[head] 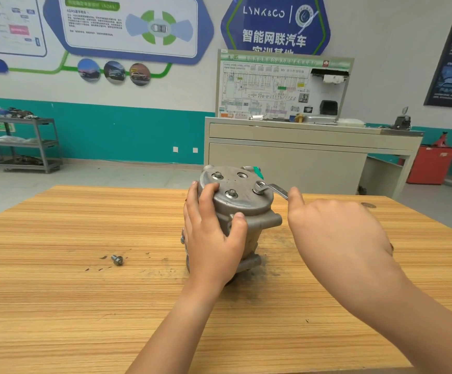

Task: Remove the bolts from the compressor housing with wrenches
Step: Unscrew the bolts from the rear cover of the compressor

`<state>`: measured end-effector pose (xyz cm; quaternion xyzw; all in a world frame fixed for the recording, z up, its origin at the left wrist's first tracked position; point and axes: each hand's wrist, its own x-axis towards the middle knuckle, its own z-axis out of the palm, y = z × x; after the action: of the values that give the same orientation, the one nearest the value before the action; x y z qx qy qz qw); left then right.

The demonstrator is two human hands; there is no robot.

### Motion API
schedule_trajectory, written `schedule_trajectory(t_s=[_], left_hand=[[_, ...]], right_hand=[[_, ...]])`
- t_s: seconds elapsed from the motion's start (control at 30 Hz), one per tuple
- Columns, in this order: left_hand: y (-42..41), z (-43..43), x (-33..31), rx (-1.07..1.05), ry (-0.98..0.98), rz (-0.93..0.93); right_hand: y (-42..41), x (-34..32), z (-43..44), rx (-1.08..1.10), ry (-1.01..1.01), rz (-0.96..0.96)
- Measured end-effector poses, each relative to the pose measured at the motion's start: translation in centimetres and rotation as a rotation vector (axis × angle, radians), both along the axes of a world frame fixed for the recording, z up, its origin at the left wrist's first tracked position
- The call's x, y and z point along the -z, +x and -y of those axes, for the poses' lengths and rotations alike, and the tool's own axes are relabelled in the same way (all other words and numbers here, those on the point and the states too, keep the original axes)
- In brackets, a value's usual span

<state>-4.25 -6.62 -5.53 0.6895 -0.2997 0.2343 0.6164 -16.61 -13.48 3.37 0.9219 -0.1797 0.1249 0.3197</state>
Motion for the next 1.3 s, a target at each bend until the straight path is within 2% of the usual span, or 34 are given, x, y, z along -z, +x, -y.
schedule_trajectory(t_s=[0.1,0.33,0.57,0.73,0.87,1.03,1.2,1.3], left_hand=[[-0.1,0.1,0.0,-0.006,0.010,0.004],[-0.2,0.4,0.0,-0.034,0.035,0.011],[-0.5,0.8,0.1,-0.067,0.043,-0.005],[-0.4,0.6,0.1,-0.046,0.031,-0.006],[-0.5,0.5,0.0,-0.045,0.014,-0.006],[-0.5,-0.1,0.4,-0.029,-0.028,-0.012],[-0.2,-0.6,0.6,-0.015,-0.050,-0.033],[-0.2,-0.4,0.6,-0.015,-0.031,-0.021]], right_hand=[[0.1,0.3,0.6,-0.029,0.036,0.004],[0.1,-1.8,0.3,-0.010,-0.015,-0.066],[0.6,-0.2,1.8,-0.052,-0.019,-0.026],[-0.1,-1.1,2.2,-0.007,-0.042,0.012],[0.2,-1.3,1.4,-0.064,-0.026,-0.004],[0.2,-0.9,3.2,-0.105,-0.132,0.043],[0.0,-0.2,4.5,-0.118,-0.060,0.114],[-0.2,0.7,2.9,-0.105,-0.042,0.081]])
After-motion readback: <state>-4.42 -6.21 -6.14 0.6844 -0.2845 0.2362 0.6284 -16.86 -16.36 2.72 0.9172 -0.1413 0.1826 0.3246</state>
